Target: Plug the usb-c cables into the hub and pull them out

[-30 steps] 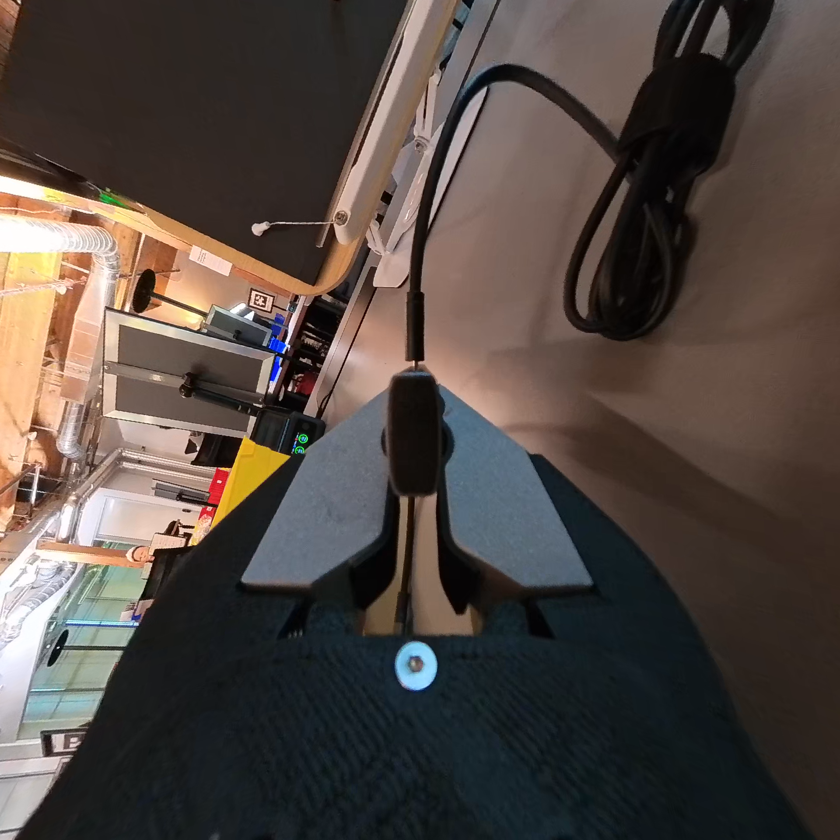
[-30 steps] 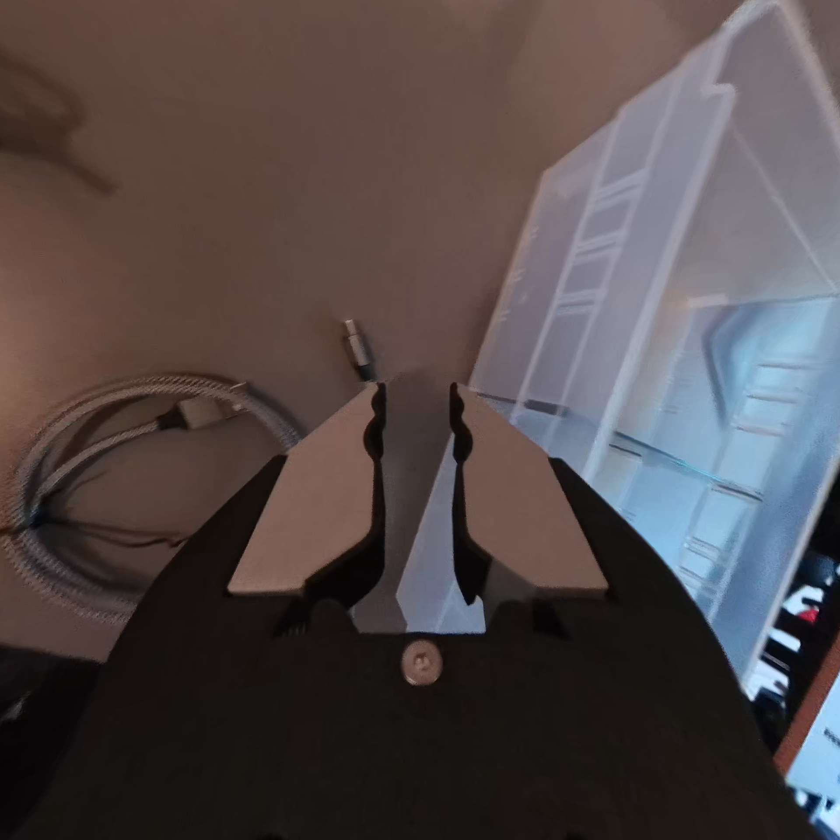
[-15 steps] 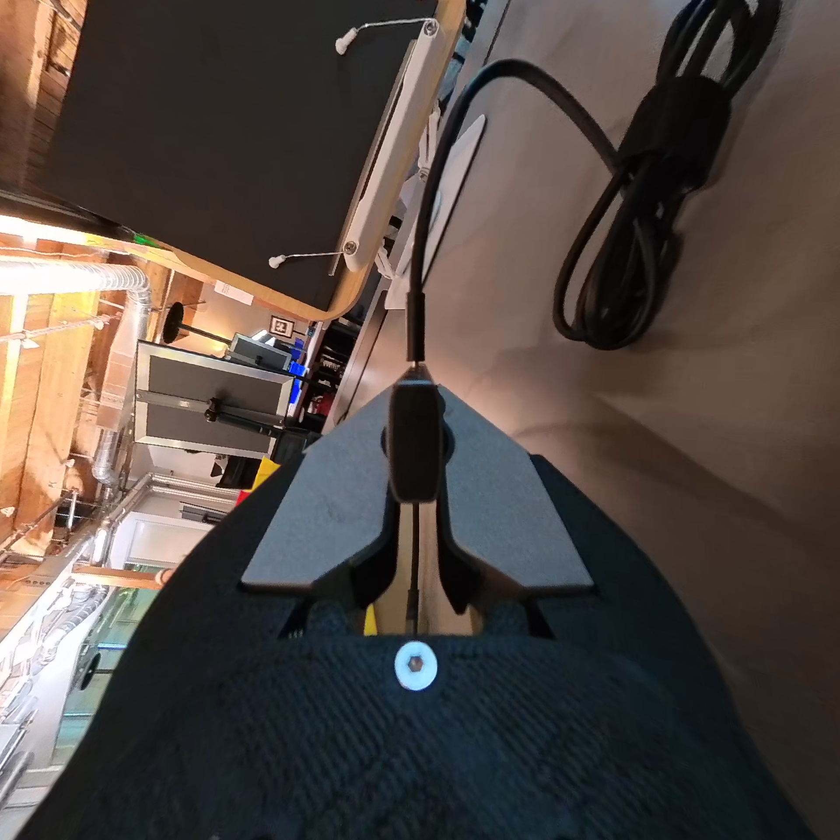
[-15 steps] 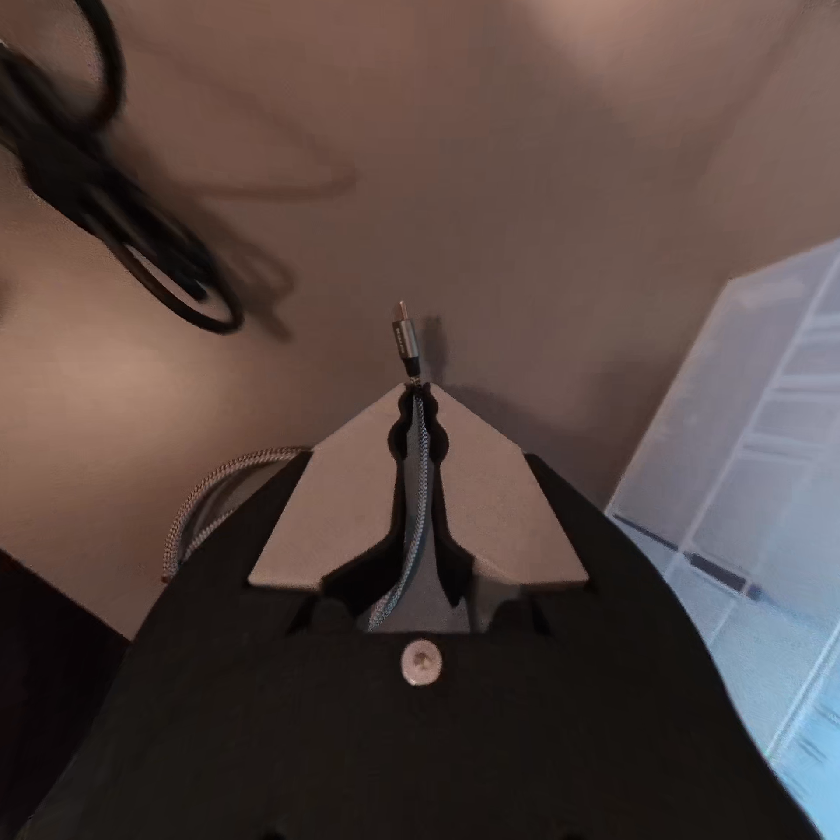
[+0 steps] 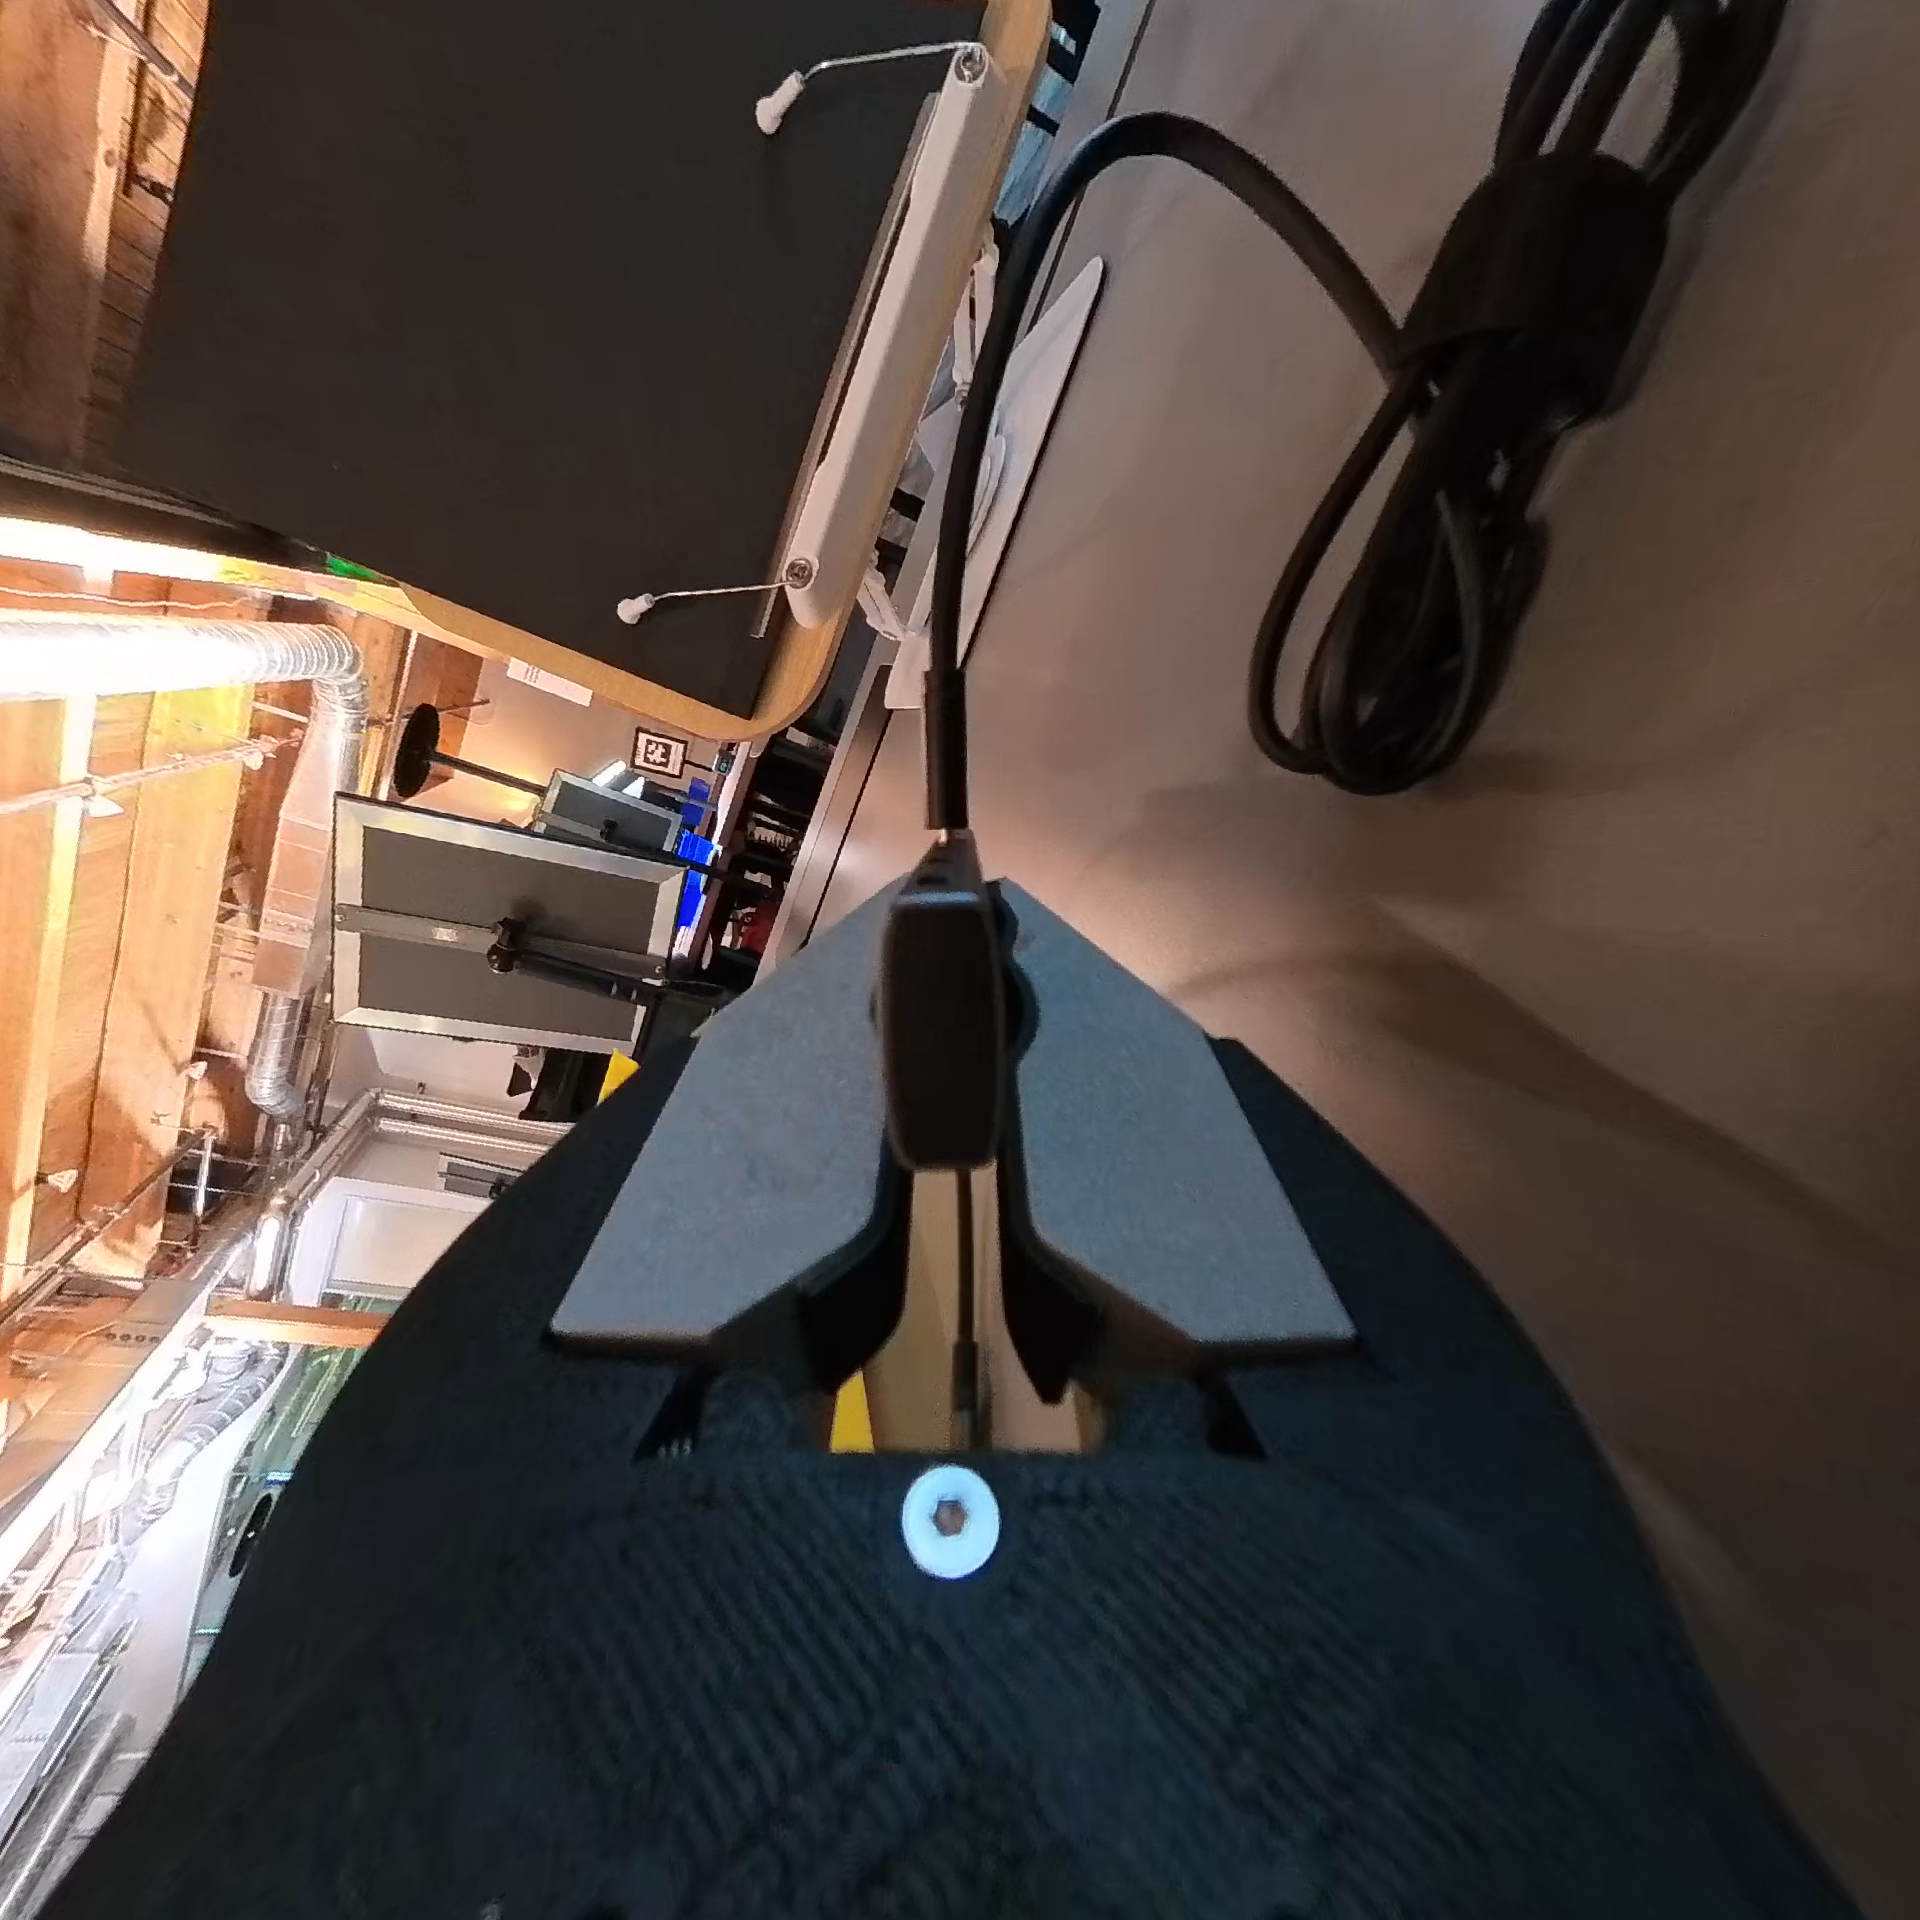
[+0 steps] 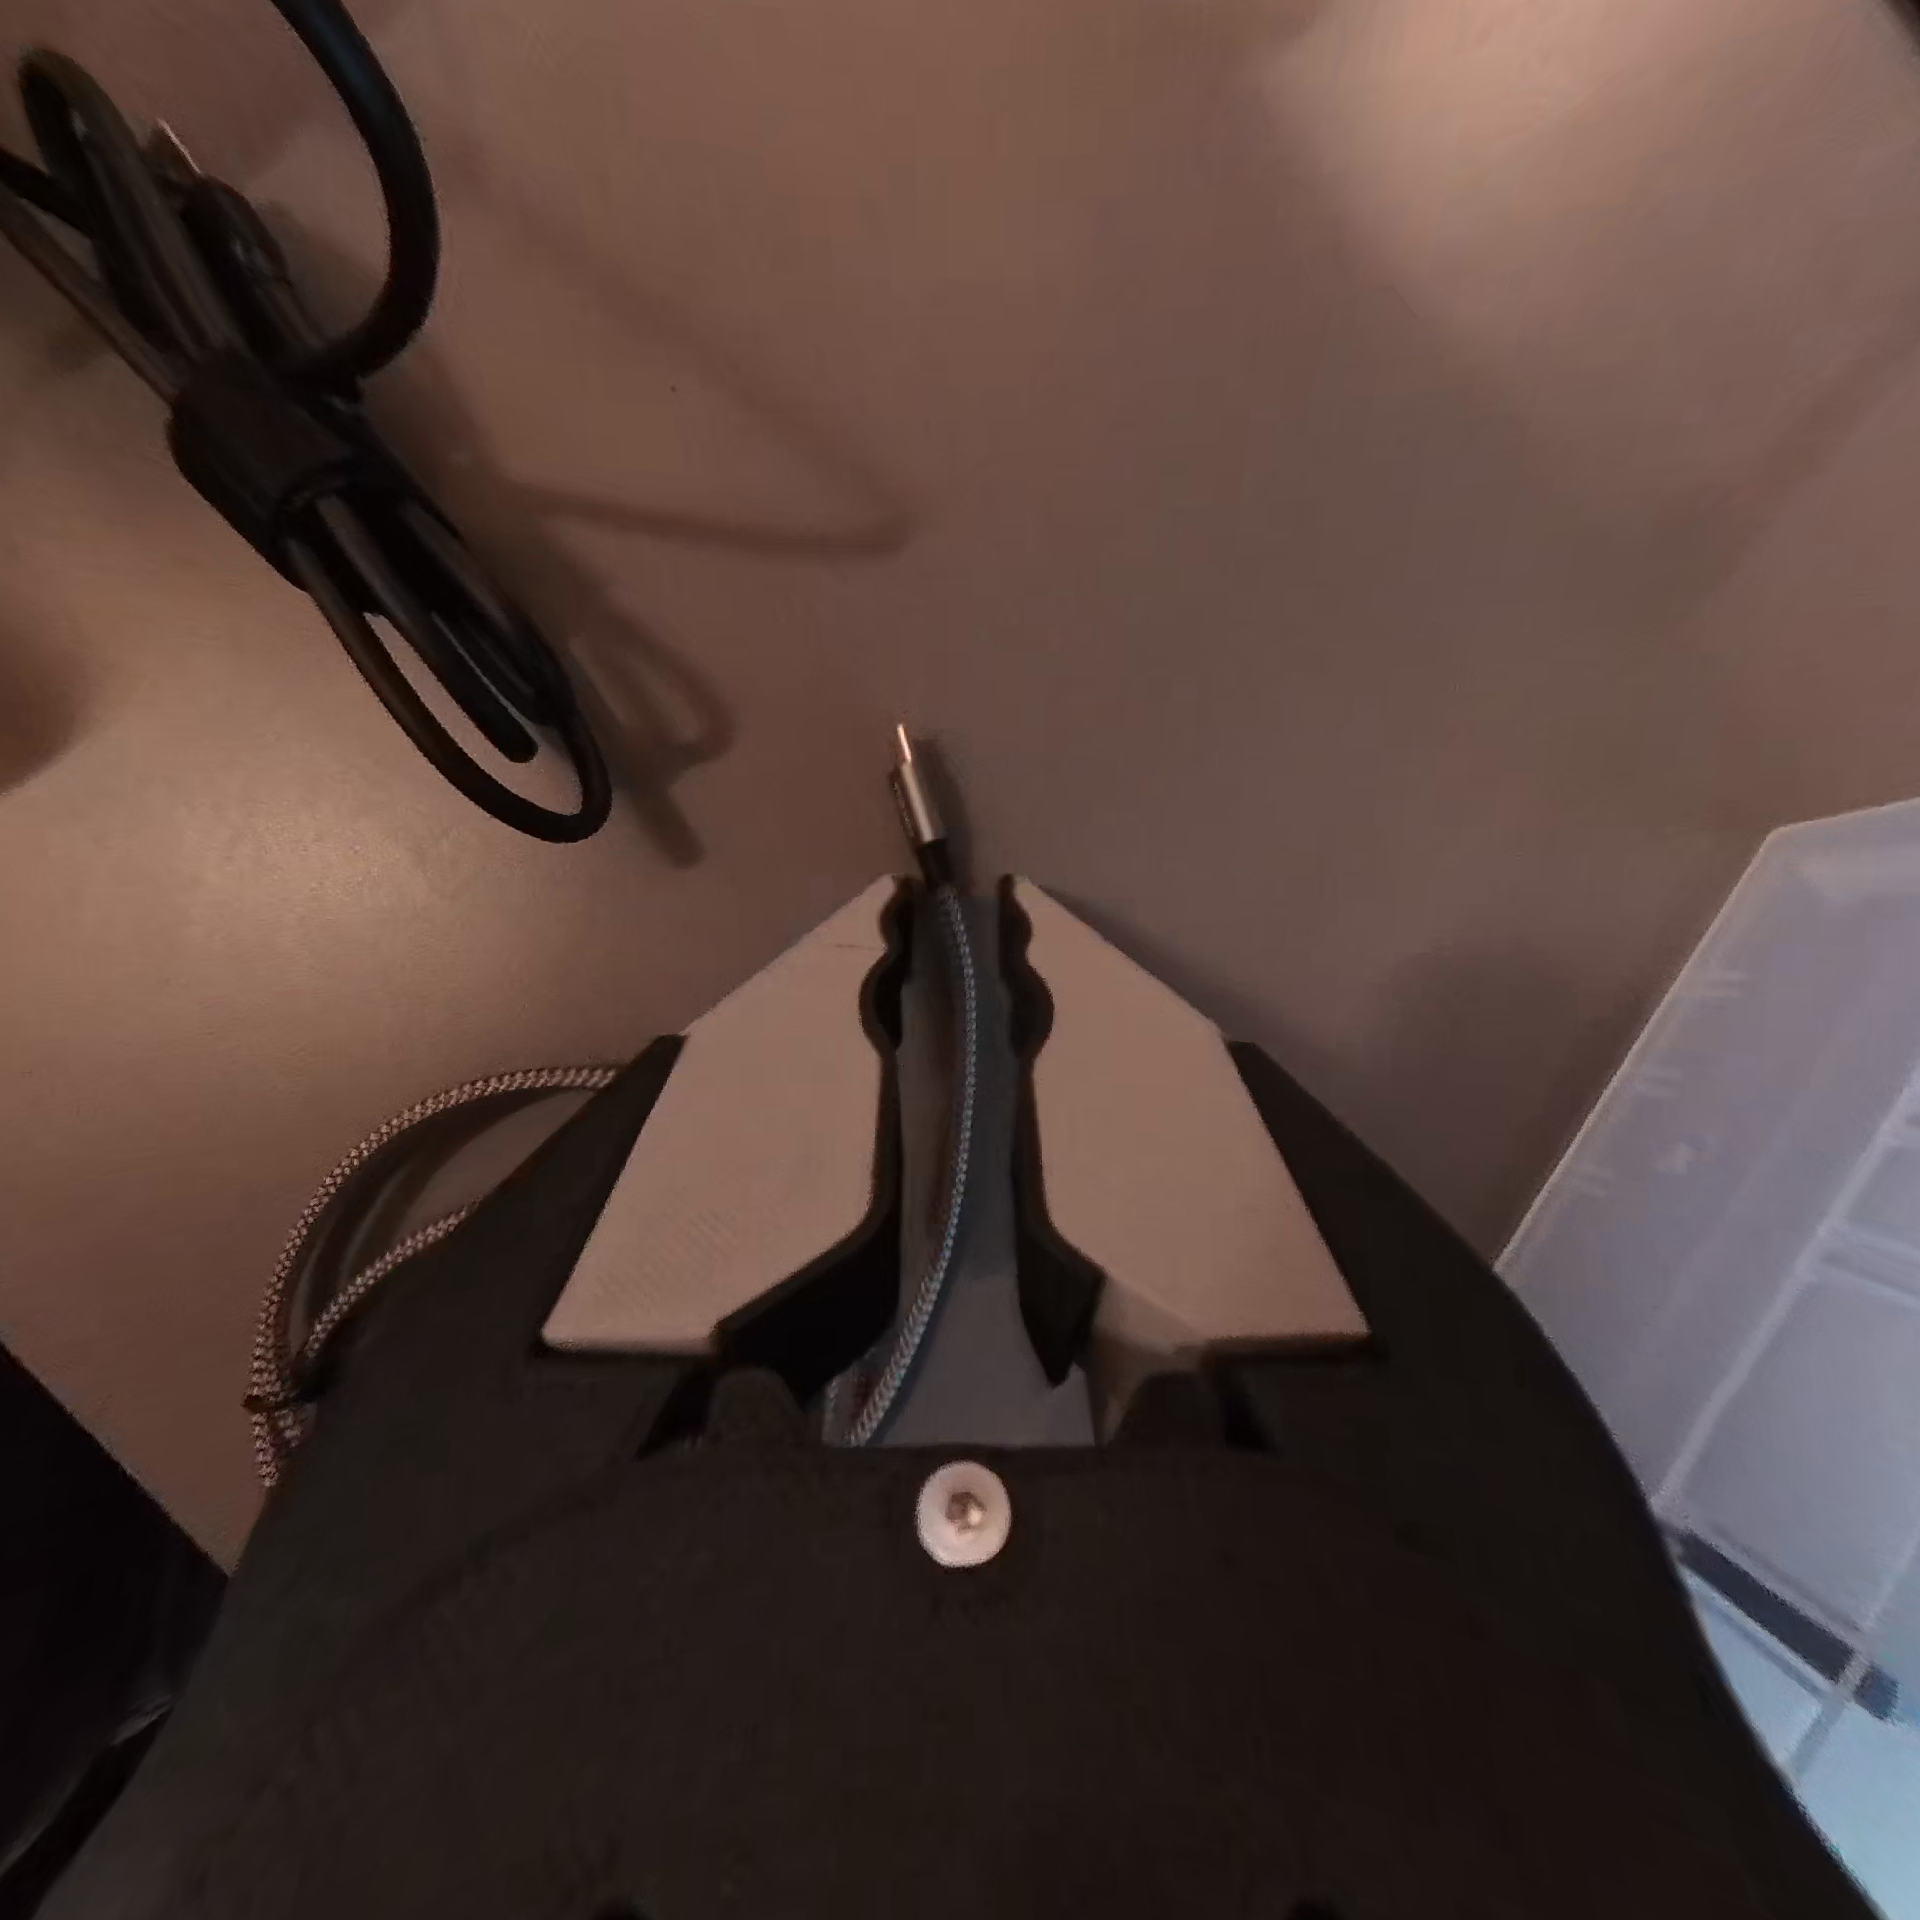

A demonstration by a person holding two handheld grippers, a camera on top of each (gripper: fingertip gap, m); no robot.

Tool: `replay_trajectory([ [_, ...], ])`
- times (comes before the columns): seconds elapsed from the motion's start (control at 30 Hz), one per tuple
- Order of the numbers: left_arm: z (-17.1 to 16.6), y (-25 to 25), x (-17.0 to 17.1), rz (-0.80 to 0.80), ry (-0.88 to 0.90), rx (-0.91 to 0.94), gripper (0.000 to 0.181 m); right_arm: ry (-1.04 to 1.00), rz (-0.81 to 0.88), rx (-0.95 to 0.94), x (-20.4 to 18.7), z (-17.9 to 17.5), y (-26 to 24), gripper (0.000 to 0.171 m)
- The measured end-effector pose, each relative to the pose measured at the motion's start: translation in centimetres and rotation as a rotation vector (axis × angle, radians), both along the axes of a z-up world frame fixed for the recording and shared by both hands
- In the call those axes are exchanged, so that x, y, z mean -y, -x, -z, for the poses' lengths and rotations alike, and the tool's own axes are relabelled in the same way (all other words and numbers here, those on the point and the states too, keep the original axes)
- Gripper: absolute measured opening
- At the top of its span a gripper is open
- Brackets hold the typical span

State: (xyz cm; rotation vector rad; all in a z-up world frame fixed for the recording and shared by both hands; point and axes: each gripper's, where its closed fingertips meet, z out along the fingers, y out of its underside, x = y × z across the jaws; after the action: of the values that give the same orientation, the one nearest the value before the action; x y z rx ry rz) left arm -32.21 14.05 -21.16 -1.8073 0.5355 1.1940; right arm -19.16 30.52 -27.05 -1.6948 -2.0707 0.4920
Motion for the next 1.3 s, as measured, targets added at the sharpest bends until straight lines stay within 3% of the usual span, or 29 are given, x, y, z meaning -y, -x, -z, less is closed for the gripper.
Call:
replay_trajectory([
  [0.13, 0.1, 0.0, 0.0, 0.0, 0.007, -0.001, 0.008, -0.043, -0.036, -0.012, 0.0, -0.1, 0.2, 0.033],
  [0.27, 0.1, -0.1, 0.0, 0.0, 0.007, -0.007, 0.008, -0.198, -0.143, -0.043, 0.2, -0.4, 0.5, 0.026],
  [0.37, 0.1, 0.0, 0.0, -0.002, 0.007, -0.008, 0.008, -0.428, -0.265, -0.072, 0.3, -0.3, 0.6, 0.004],
  [0.47, 0.1, -0.1, 0.0, 0.0, 0.006, -0.013, 0.008, -0.598, -0.33, -0.087, 0.4, -0.3, 0.9, 0.004],
  [0.63, -0.5, -0.3, 0.1, 0.011, -0.014, -0.051, 0.008, -0.429, -0.26, -0.108, 0.7, -0.5, 1.4, 0.003],
  [0.73, -1.0, -0.4, 0.2, 0.009, -0.029, -0.102, 0.007, -0.306, -0.258, -0.178, 1.7, -2.4, 1.3, 0.003],
  [1.0, -1.6, -1.1, 0.0, -0.002, -0.03, -0.262, 0.007, 0.134, -0.408, -0.321, 11.3, -8.8, 1.1, 0.003],
  [1.13, -2.0, -1.3, 0.0, 0.003, -0.044, -0.31, 0.007, 0.185, -0.421, -0.268, 15.3, -7.7, 3.0, 0.003],
  [1.3, -2.2, -1.7, -0.1, 0.026, -0.046, -0.38, 0.007, 0.14, -0.406, -0.231, 16.9, -6.2, 4.4, 0.003],
])
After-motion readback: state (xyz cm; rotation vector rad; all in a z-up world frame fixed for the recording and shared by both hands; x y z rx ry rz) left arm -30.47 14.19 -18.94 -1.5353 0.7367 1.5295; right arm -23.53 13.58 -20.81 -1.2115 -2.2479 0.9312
